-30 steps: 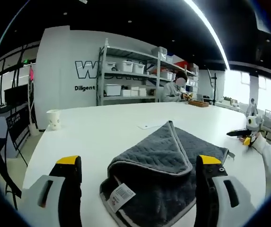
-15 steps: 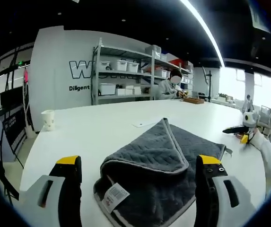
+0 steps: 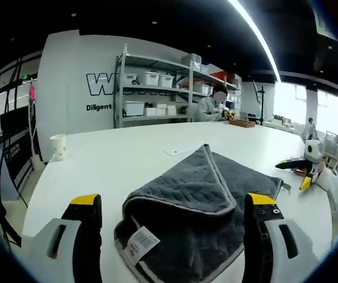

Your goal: Open the folded towel by lifting each exposed corner and separating the folded layers until the towel lies flat within the target outline without major curled edges

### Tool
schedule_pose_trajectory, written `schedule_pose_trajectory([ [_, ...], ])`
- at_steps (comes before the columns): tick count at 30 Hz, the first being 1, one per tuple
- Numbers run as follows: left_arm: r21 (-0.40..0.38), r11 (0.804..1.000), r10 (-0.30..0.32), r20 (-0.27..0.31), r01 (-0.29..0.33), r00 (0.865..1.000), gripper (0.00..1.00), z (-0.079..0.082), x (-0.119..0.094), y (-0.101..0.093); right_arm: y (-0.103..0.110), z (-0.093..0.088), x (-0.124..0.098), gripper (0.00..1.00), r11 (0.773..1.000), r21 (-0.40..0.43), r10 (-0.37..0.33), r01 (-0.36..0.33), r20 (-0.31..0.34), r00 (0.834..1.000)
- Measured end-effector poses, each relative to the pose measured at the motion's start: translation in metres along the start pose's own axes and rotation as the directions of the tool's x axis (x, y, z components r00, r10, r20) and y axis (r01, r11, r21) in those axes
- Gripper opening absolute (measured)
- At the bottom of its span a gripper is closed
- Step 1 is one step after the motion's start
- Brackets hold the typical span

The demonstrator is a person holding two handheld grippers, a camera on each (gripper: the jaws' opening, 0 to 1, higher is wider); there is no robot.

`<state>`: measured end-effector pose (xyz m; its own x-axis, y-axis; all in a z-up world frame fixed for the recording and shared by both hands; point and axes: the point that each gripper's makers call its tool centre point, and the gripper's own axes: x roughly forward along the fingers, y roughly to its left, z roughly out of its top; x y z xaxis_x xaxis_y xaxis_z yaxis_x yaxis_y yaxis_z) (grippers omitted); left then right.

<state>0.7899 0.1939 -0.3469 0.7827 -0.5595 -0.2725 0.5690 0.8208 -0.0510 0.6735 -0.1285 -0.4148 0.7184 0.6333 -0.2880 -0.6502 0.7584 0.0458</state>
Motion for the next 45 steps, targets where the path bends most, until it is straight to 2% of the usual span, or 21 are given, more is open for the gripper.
schedule_pose_trajectory([
  [5,0.001,1.000,-0.005,0.005,0.005,1.000,0.99,0.002,-0.001,-0.002,0.008,0.003,0.014,0.99,0.998,-0.029,-0.049,0.048,-0.012,0.999],
  [8,0.002,1.000,0.001,0.006,-0.001,1.000,0.99,0.002,-0.001,-0.002,0.011,0.008,0.020,0.98,0.995,-0.023,-0.096,0.096,0.002,0.995],
  [12,0.001,1.000,0.007,0.001,-0.007,1.000,0.99,0.000,-0.001,0.000,0.012,0.012,0.028,0.88,0.988,-0.017,-0.155,0.155,0.020,0.988],
  [15,0.000,1.000,0.011,0.000,-0.011,1.000,0.99,-0.001,0.000,0.001,0.007,0.014,0.028,0.80,0.976,-0.063,-0.208,0.209,0.020,0.978],
  [17,-0.002,1.000,0.013,-0.002,-0.013,1.000,0.99,-0.002,0.000,0.001,0.009,0.015,0.029,0.76,0.973,-0.089,-0.213,0.215,0.025,0.977],
  [21,-0.002,1.000,0.016,-0.008,-0.016,1.000,0.99,-0.004,0.001,0.001,0.016,0.017,0.030,0.56,0.977,-0.093,-0.191,0.194,0.036,0.981],
  [23,-0.002,1.000,0.017,-0.011,-0.017,1.000,0.99,-0.004,0.002,0.002,0.015,0.018,0.031,0.57,0.974,-0.100,-0.200,0.204,0.040,0.979],
  [25,-0.001,1.000,0.019,-0.012,-0.019,1.000,0.99,-0.005,0.002,0.002,0.013,0.013,0.032,0.56,0.971,-0.108,-0.212,0.212,0.014,0.977],
  [27,-0.002,1.000,0.022,-0.014,-0.022,1.000,0.99,-0.005,0.002,0.003,0.009,0.009,0.032,0.49,0.967,-0.109,-0.232,0.230,-0.008,0.973],
  [30,-0.002,1.000,0.023,-0.016,-0.023,1.000,0.98,-0.006,0.002,0.003,0.008,0.013,0.029,0.39,0.969,-0.081,-0.233,0.233,0.014,0.972],
  [35,-0.004,1.000,0.026,-0.015,-0.026,1.000,0.98,-0.005,0.003,0.006,0.005,0.010,0.030,0.36,0.967,-0.070,-0.245,0.245,0.003,0.969],
  [45,-0.020,0.999,0.042,-0.016,-0.042,0.999,0.97,-0.007,0.002,0.013,0.007,0.009,0.030,0.18,0.971,-0.061,-0.234,0.233,-0.009,0.972],
])
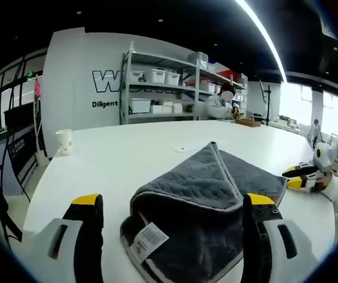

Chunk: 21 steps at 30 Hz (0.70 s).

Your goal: Open the folded towel by lifting each exposed corner and separating the folded layers until the towel lies flat within the target outline without major curled edges

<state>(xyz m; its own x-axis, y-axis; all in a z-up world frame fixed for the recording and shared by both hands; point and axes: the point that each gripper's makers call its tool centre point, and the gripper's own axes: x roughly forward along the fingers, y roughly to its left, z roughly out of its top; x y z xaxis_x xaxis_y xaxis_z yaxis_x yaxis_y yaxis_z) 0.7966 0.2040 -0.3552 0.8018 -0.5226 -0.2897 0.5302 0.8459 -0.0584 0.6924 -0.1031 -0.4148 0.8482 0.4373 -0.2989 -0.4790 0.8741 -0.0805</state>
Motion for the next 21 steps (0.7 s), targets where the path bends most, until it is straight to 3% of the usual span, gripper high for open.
schedule_pose_trajectory([
  [5,-0.006,1.000,-0.003,0.001,0.003,1.000,0.97,0.000,0.001,-0.001,0.002,-0.001,0.000,0.02,1.000,0.011,0.018,-0.018,-0.006,1.000],
  [10,-0.008,1.000,-0.002,0.000,0.002,1.000,0.97,-0.001,0.000,0.000,0.003,-0.001,-0.001,0.00,1.000,0.001,0.017,-0.017,-0.009,1.000],
  [17,-0.009,1.000,0.000,0.005,0.000,1.000,0.97,-0.001,-0.001,0.000,-0.008,-0.003,-0.010,0.00,0.999,-0.017,-0.045,0.045,-0.011,0.999],
  [21,-0.006,1.000,-0.002,0.003,0.002,1.000,0.97,-0.002,-0.001,-0.001,-0.016,-0.002,-0.016,0.00,0.997,0.027,-0.068,0.068,-0.005,0.998],
])
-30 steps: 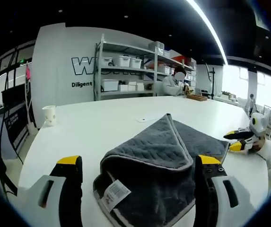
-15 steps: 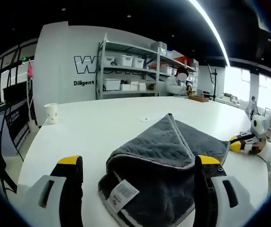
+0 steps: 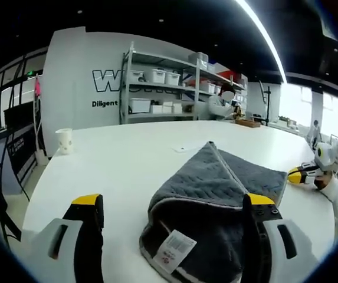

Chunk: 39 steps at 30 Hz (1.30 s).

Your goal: Open the folded towel by lifting each exposed corner and separating the folded layers until the towel lies flat within the target outline without major curled edges

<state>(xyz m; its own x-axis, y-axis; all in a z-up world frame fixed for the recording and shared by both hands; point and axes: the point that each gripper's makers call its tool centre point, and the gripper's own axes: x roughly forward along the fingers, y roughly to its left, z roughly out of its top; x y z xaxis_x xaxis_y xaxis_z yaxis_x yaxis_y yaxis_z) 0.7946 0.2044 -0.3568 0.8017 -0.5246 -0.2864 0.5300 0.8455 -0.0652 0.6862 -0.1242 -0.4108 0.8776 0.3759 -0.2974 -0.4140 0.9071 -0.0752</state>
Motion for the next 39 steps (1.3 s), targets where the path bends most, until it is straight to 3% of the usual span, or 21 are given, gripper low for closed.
schedule_pose_trajectory([
  [14,0.002,0.999,-0.035,0.018,0.035,0.999,0.97,0.002,0.002,-0.005,-0.031,-0.010,-0.008,0.00,0.989,0.112,-0.098,0.100,-0.026,0.995],
  [29,0.005,0.999,-0.036,0.021,0.036,0.999,0.97,0.003,0.002,-0.006,-0.061,-0.016,-0.023,0.00,0.949,0.230,-0.215,0.216,-0.027,0.976],
  [39,0.005,0.999,-0.035,0.013,0.035,0.999,0.97,0.002,0.004,-0.003,-0.060,-0.017,-0.022,0.00,0.953,0.210,-0.216,0.217,-0.028,0.976],
])
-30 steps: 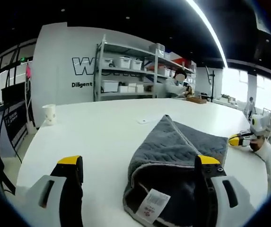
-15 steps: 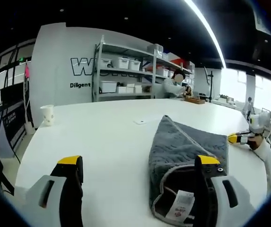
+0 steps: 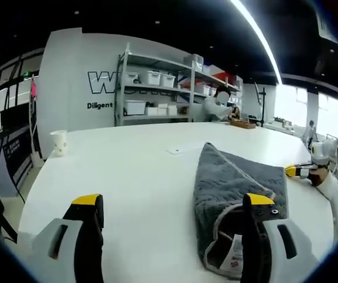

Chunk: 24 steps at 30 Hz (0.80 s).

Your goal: Open the folded towel by lifting each exposed corner and separating the folded layers until the towel lies flat within the target outline without major curled edges

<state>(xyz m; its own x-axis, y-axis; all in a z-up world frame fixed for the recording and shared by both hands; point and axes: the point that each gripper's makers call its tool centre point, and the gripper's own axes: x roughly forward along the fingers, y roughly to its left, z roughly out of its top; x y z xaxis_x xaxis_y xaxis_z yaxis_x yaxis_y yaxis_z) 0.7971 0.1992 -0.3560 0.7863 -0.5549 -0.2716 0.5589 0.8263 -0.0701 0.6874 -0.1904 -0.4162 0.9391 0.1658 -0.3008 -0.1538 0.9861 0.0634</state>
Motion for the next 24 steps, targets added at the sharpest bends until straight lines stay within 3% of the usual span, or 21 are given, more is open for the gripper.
schedule_pose_trajectory([
  [3,0.000,1.000,0.001,-0.001,-0.001,1.000,0.97,0.000,0.001,0.001,0.000,0.000,0.000,0.02,0.999,-0.032,-0.009,0.009,0.002,1.000],
  [6,0.000,1.000,0.002,0.001,-0.002,1.000,0.97,0.000,0.000,0.001,-0.009,0.000,0.000,0.12,0.994,-0.089,-0.058,0.059,0.009,0.998],
  [9,-0.001,1.000,0.007,-0.006,-0.007,1.000,0.97,-0.002,0.001,0.002,-0.010,-0.003,0.000,0.28,0.993,-0.108,-0.057,0.056,-0.003,0.998],
  [15,-0.004,1.000,-0.002,-0.015,0.002,1.000,0.97,-0.004,0.003,0.001,0.000,-0.001,-0.005,0.51,0.991,-0.131,0.024,-0.021,0.017,1.000],
  [19,-0.005,1.000,-0.009,-0.006,0.009,1.000,0.97,-0.002,0.001,-0.003,0.015,0.016,-0.010,0.69,0.989,-0.114,0.102,-0.091,0.096,0.990],
  [21,-0.005,1.000,-0.009,-0.001,0.009,1.000,0.97,-0.001,0.001,-0.003,0.024,0.018,-0.011,0.74,0.986,-0.094,0.146,-0.136,0.112,0.983],
  [24,-0.001,1.000,-0.012,0.009,0.012,1.000,0.97,0.001,-0.001,-0.006,0.030,0.011,-0.009,0.80,0.981,-0.104,0.170,-0.162,0.066,0.983],
])
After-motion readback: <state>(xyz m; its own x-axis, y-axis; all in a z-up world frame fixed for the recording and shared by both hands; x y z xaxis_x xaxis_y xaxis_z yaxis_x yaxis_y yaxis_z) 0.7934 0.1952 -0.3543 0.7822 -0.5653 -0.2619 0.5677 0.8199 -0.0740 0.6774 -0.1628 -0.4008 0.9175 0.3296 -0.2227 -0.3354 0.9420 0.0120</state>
